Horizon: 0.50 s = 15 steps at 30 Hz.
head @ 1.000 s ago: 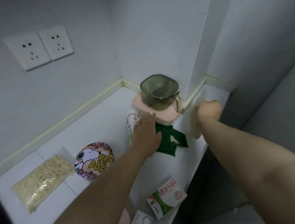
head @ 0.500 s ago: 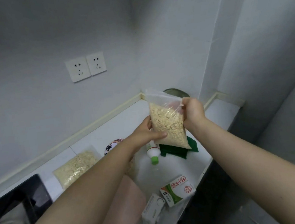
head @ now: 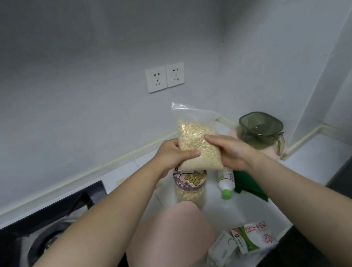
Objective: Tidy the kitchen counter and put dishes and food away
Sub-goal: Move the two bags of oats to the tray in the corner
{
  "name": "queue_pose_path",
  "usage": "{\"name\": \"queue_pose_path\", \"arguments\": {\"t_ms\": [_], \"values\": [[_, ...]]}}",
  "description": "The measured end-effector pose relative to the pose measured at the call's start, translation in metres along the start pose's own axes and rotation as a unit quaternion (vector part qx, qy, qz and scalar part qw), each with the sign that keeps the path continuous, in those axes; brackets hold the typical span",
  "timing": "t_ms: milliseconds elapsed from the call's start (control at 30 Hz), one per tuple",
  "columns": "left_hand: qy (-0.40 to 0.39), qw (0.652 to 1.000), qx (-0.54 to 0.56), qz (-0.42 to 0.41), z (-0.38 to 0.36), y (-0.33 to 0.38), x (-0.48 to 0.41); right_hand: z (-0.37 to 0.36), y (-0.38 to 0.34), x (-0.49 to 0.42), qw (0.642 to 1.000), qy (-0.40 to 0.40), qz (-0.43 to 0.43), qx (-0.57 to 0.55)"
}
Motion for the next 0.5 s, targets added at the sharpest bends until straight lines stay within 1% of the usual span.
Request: {"name": "queue_pose_path", "arguments": {"t_ms": [133, 200, 267, 300, 333, 400, 433, 500], "values": [[0.051, 0.998, -0.017, 0.018, 0.038, 0.001, 0.004, -0.027, 0.005, -0.031, 0.999, 0.03, -0.028, 0.01], [0.077, 0.996, 0.031, 0.033, 0.061, 0.0, 0.002, -0.036, 0.005, -0.046, 0.998, 0.051, -0.047, 0.007], [0.129, 0.987, 0.085, 0.05, 0.088, -0.006, -0.002, -0.04, 0.003, -0.057, 0.995, 0.074, -0.065, 0.005], [0.16, 0.982, 0.086, 0.06, 0.103, -0.011, -0.003, -0.041, 0.002, -0.062, 0.994, 0.082, -0.073, 0.004], [0.188, 0.978, 0.062, 0.073, 0.117, -0.018, -0.004, -0.043, 0.002, -0.067, 0.993, 0.087, -0.079, 0.004], [0.218, 0.971, -0.044, 0.092, 0.141, -0.037, -0.007, -0.045, 0.001, -0.075, 0.991, 0.099, -0.09, 0.009], [0.219, 0.964, -0.114, 0.095, 0.154, -0.047, -0.009, -0.048, 0.002, -0.081, 0.99, 0.103, -0.098, 0.013], [0.198, 0.945, -0.237, 0.111, 0.17, -0.066, -0.013, -0.054, 0.002, -0.089, 0.988, 0.109, -0.106, 0.034]]}}
Point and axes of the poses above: each hand's wrist, its own x-axis away from the middle knuckle, its own z-axis out of the back of the hand, y = z × x, the point moved 3 cm from there along -x, towards the middle knuckle, and after that the axes turned 13 degrees about x, right-handed, at the moved point
